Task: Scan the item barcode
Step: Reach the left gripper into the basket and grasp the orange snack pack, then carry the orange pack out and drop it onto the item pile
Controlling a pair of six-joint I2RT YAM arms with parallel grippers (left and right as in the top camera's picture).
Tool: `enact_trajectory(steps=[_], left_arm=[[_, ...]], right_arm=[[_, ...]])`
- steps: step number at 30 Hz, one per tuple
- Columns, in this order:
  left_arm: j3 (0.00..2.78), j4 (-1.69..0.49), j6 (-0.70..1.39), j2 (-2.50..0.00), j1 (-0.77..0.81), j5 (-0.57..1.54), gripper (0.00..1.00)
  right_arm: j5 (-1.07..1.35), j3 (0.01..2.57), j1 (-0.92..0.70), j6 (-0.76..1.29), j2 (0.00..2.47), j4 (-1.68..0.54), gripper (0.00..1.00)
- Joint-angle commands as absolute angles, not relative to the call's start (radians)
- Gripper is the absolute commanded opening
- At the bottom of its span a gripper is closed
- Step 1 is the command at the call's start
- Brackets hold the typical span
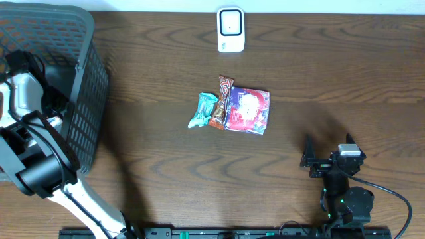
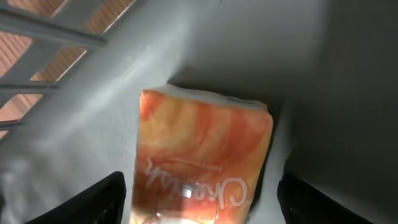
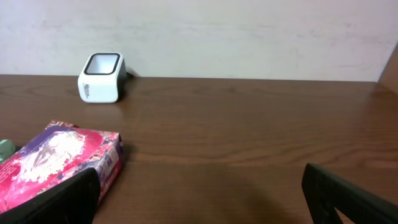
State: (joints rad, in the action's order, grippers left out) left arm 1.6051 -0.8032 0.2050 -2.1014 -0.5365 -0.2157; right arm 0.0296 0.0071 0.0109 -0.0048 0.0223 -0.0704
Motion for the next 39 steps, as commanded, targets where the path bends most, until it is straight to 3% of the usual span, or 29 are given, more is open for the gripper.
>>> enact_trajectory(steps=[1,2,4,5,11,15,17,21,26,30,35,39], left_arm=[[1.585,-0.783,0.203,-2.107,-0.540,-0.229,0.64],[1.575,-0.780,0.203,-2.107,-0.540,-0.229,0.55],[1.573,-0.802,0.203,-2.106,-0.540,-0.229,0.13],[1.573,-0.811,0.203,-2.101,-0.540,-0.229,0.07],[1.613,-0.797,0.313,-1.707,-0.536,-0.177,0.07],[1.612,-0.701,0.321,-1.319,-0.482,0.424,0.08],[1.612,-0.700,0.334,-1.281,-0.354,0.460,0.08],[1.568,-0.705,0.263,-1.330,-0.010,0.459,0.07],[1.559,-0.688,0.256,-1.668,0.268,0.216,0.08],[1.559,-0.559,0.256,-1.966,0.350,0.216,0.13],[1.560,-0.545,0.265,-2.058,0.351,0.217,0.17],[1.565,-0.552,0.361,-2.017,0.350,0.235,0.57]], right_arm=[[0.028,0.006,0.018,-0.005,0.019,-0.075,0.99],[0.028,0.006,0.018,-0.005,0.019,-0.075,0.99],[0.028,0.006,0.018,-0.005,0.019,-0.075,0.99],[0.028,0.006,0.018,-0.005,0.019,-0.075,0.99],[0.028,0.006,0.018,-0.005,0.019,-0.075,0.99],[0.028,0.006,0.018,-0.005,0.019,-0.075,0.99],[0.028,0.006,0.018,-0.005,0.019,-0.075,0.99],[0.028,0.006,0.018,-0.005,0.019,-0.075,0.99],[0.028,0.006,0.018,-0.005,0.019,-0.075,0.99],[0.028,0.006,0.018,-0.005,0.019,-0.074,0.99],[0.028,0.006,0.018,-0.005,0.019,-0.075,0.99],[0.028,0.006,0.018,-0.005,0.019,-0.075,0.99]])
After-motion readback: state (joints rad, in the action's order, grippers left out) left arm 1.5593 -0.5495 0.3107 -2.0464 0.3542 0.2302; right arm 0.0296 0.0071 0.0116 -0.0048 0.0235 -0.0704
